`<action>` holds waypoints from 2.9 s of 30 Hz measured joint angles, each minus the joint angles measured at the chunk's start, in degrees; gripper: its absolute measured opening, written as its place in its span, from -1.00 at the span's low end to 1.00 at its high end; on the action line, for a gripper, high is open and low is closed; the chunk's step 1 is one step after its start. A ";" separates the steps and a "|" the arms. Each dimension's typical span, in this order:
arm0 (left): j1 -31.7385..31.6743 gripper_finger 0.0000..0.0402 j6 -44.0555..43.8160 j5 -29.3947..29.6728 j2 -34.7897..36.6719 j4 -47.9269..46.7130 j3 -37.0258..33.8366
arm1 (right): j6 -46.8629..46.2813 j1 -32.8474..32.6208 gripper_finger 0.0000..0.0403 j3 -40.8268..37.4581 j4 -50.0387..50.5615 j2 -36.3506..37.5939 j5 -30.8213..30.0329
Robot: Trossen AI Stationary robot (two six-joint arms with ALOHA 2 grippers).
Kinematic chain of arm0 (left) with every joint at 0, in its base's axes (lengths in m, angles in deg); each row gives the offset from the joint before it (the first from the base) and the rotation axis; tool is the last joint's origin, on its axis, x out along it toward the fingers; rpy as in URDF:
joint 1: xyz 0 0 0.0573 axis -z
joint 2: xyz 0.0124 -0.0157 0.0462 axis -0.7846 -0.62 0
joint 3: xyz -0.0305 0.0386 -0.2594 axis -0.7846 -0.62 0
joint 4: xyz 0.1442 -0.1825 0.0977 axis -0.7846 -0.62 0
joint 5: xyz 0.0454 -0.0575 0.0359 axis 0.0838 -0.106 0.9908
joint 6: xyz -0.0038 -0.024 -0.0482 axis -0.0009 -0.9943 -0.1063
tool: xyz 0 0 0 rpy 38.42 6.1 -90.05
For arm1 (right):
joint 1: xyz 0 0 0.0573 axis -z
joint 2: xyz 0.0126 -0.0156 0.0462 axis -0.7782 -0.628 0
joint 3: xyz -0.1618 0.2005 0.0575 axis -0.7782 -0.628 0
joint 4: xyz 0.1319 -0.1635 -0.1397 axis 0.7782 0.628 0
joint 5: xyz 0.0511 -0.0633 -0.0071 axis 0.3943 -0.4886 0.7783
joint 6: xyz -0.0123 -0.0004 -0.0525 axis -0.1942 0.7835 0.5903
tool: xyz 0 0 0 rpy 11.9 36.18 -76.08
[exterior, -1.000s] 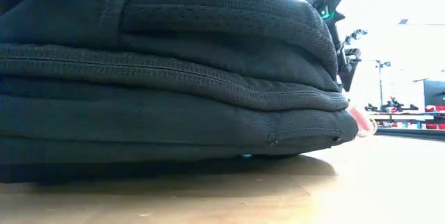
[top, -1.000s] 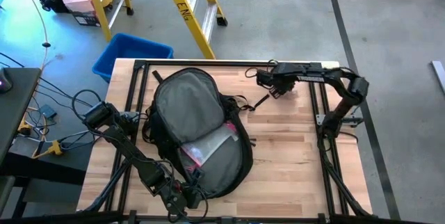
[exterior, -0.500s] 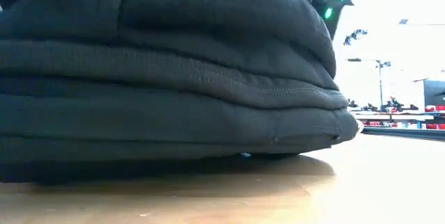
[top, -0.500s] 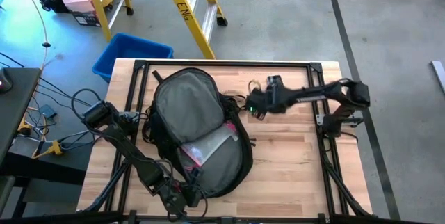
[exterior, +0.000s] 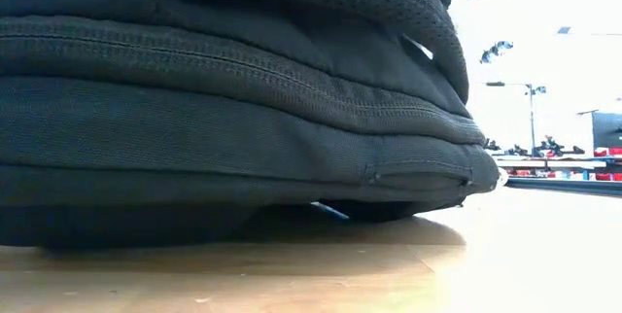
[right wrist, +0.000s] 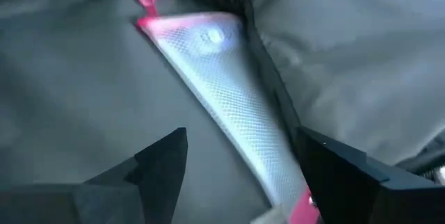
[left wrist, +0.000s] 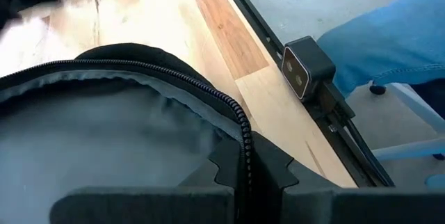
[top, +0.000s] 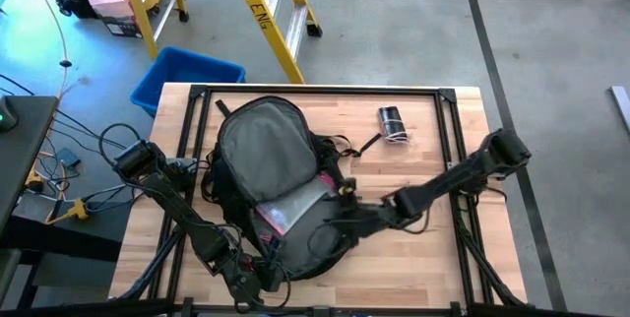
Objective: Unpack backpack
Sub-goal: Remove the pink zip bag in the black backpack
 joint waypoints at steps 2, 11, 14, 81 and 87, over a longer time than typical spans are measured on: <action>0.00 -0.99 -0.55 0.00 0.00 0.02 0.00 | 1.69 1.09 0.25 2.09 -0.26 -3.24 0.25; 0.01 -0.99 -0.81 -0.34 0.07 -0.20 0.00 | 7.16 7.65 0.25 17.05 12.97 -15.94 6.26; 0.02 -0.99 -0.83 -0.97 0.07 -0.48 0.00 | 7.08 9.26 0.25 23.32 20.16 -20.09 6.43; 20.65 -0.99 -91.02 14.16 3.52 -84.24 -0.02 | -35.10 -10.78 -1.00 71.82 87.74 -7.47 -42.73; 21.90 -0.78 -97.25 11.04 6.86 -83.70 -0.02 | -35.13 -9.64 -1.00 71.82 87.65 -7.49 -38.61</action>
